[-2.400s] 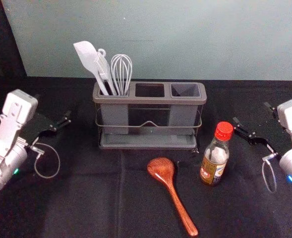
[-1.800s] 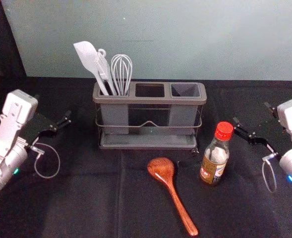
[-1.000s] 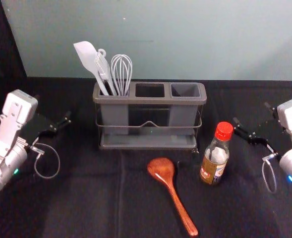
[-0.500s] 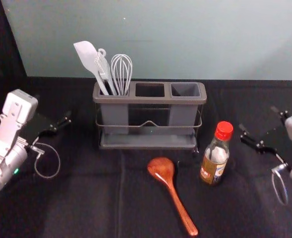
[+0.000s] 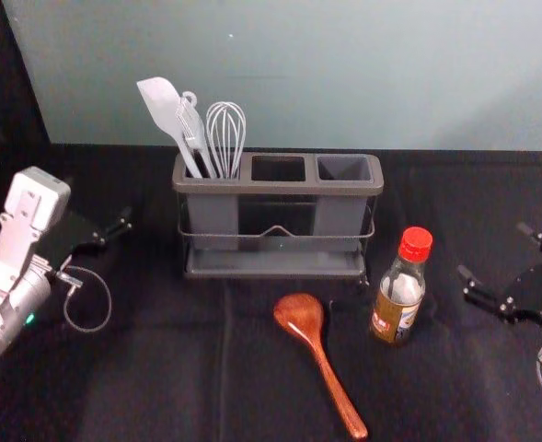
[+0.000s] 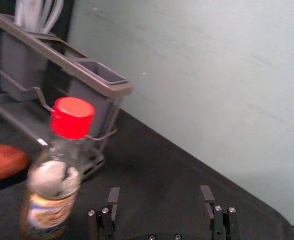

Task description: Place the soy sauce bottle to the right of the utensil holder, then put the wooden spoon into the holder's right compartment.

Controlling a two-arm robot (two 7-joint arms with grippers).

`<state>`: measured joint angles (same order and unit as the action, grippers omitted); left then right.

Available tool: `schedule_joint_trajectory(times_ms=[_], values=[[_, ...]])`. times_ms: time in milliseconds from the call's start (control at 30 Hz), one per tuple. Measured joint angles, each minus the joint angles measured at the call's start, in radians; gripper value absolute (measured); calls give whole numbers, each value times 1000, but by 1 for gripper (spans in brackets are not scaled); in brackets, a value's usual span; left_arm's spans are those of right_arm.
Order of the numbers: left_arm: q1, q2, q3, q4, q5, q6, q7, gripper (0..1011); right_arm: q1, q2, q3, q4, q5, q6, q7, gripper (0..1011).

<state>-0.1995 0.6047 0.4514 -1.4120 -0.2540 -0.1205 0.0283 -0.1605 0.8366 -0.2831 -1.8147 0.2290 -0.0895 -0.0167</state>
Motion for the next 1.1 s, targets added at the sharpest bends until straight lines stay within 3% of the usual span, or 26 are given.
schedule_joint_trajectory(times_ms=[267, 500, 733, 767, 1100], values=[[0, 0, 0, 0, 0, 0, 0, 1005, -95, 62, 63, -95, 100, 27, 95, 1002], [0, 0, 0, 0, 0, 0, 0, 1005, -115, 61, 82, -120, 172, 11, 175, 1002], [0, 0, 0, 0, 0, 0, 0, 1005, -65, -23, 58, -85, 237, -16, 234, 1002], [0, 0, 0, 0, 0, 0, 0, 1005, -48, -47, 50, -70, 243, -21, 241, 1002], [0, 0, 0, 0, 0, 0, 0, 1005, 45, -167, 7, 24, 254, -32, 276, 1002]])
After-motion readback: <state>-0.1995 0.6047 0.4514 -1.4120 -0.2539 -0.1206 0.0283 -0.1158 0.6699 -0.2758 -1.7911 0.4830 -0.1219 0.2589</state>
